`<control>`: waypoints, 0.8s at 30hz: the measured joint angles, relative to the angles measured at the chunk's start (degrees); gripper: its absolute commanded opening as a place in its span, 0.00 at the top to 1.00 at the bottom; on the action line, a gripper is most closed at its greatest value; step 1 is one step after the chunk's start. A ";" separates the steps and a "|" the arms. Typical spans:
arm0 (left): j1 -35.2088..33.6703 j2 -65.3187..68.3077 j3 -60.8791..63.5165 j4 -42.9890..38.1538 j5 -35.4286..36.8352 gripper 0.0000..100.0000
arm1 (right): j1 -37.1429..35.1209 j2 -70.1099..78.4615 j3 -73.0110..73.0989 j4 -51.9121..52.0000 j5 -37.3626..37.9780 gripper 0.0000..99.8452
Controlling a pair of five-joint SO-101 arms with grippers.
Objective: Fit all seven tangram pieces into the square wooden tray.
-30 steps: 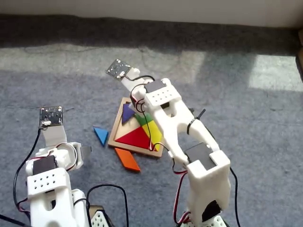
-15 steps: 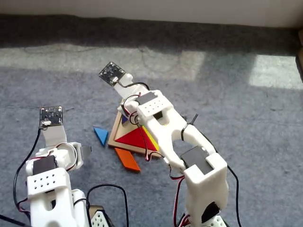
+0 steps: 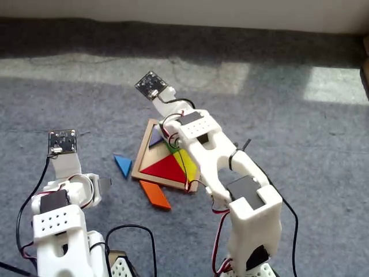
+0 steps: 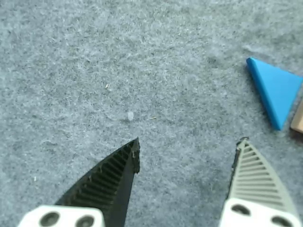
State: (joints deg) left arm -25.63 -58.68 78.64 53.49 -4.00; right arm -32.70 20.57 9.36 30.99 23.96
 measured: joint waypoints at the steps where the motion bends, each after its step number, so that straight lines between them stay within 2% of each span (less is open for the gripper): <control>1: 0.00 0.00 0.00 0.00 0.00 0.69 | 0.26 0.00 0.00 0.00 0.00 0.99; 5: 0.00 0.00 0.00 0.00 0.00 0.69 | 0.44 -0.79 0.00 0.26 0.00 0.99; 9: 0.00 0.00 0.00 0.00 0.00 0.69 | 0.44 -7.47 0.00 4.92 0.00 0.99; 18: 0.00 0.00 0.00 0.00 0.00 0.69 | 0.44 -26.11 0.00 25.93 -0.26 0.99; 24: 0.00 0.00 0.00 0.00 0.00 0.69 | 4.04 -34.20 4.48 40.00 -0.44 0.99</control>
State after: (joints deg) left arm -25.63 -58.68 78.64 53.49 -4.00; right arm -28.66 -13.63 13.85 70.99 23.52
